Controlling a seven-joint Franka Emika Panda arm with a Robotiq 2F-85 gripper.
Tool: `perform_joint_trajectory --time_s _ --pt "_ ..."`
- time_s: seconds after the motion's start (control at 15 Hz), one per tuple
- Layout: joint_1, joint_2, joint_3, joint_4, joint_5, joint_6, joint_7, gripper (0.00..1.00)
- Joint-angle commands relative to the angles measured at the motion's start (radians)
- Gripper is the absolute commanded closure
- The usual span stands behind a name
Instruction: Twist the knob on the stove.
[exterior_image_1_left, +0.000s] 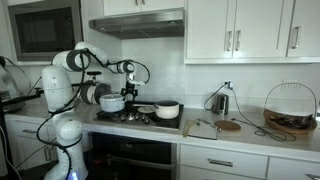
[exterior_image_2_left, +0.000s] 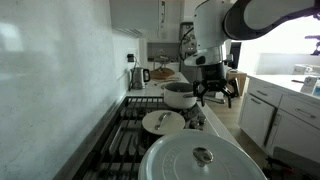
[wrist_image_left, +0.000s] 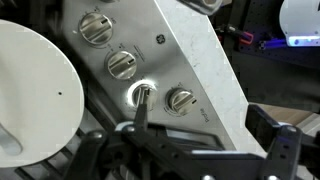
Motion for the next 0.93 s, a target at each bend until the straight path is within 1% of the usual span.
perform_joint_trajectory --time_s 0.0,0.13,0.47,0.73,0.87 --pt "0.019 -0.135 -0.012 -0.175 0.052 0.104 -0.05 0.0" --pt "0.032 -0.18 -0.012 -0.246 0.062 0.159 -0.042 0.0" --pt "0.063 -0.272 -0.014 -0.391 0.07 0.306 0.027 0.0" --pt "0.077 -0.305 -0.011 -0.468 0.046 0.43 0.108 0.0" --pt "0.081 -0.299 -0.006 -0.488 0.024 0.494 0.151 0.0"
